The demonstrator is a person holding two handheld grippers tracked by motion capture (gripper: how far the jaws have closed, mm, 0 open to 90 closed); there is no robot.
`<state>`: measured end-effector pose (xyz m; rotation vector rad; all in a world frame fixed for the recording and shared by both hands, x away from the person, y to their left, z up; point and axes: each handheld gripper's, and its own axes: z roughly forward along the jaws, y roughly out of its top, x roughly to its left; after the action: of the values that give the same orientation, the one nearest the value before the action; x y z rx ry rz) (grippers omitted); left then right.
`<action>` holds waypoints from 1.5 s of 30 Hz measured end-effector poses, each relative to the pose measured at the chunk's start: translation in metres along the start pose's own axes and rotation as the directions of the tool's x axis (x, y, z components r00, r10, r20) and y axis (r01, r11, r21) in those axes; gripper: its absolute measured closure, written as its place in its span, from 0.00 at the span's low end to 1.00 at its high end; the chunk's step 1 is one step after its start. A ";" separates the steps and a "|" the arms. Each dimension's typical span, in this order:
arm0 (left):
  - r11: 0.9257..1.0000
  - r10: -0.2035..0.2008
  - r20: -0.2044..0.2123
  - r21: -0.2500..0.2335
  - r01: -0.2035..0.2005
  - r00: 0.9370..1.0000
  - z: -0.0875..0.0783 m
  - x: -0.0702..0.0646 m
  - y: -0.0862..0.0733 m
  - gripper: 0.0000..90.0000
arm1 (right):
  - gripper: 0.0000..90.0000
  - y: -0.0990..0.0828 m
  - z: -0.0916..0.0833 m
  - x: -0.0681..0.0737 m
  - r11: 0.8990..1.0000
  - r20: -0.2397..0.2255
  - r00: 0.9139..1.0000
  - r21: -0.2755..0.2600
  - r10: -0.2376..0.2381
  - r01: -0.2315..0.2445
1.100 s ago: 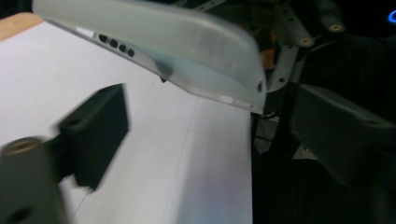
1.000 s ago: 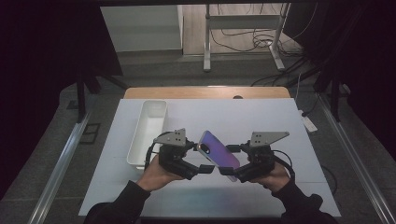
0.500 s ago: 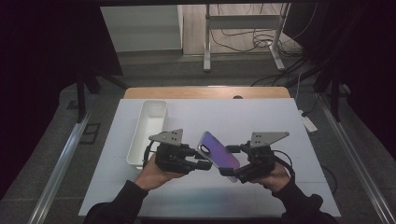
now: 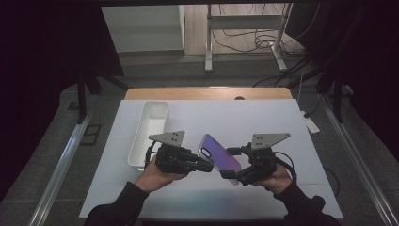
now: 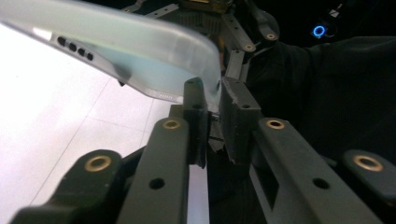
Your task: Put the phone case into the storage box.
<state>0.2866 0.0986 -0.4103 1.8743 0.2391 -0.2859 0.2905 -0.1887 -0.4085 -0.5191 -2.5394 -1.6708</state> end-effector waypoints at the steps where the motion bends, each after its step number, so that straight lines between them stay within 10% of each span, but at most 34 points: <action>1: 1.000 0.001 0.005 0.004 -0.001 1.000 0.000 0.000 0.000 0.90 | 0.18 0.000 0.000 0.000 1.000 -0.003 1.000 0.001 0.000 0.000; 17: 0.999 0.040 0.082 0.015 -0.041 0.996 -0.001 0.001 -0.003 0.98 | 0.18 -0.002 0.004 -0.001 1.000 -0.081 0.997 0.020 0.014 -0.013; 45: 0.997 0.037 0.007 0.074 -0.038 0.999 0.001 0.002 -0.003 0.98 | 0.08 -0.010 0.014 -0.006 0.992 -0.044 0.999 0.124 0.013 -0.008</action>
<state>0.2875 0.0985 -0.4137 1.9493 0.1914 -0.2782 0.2954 -0.1807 -0.4245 -0.4797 -2.5822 -1.4921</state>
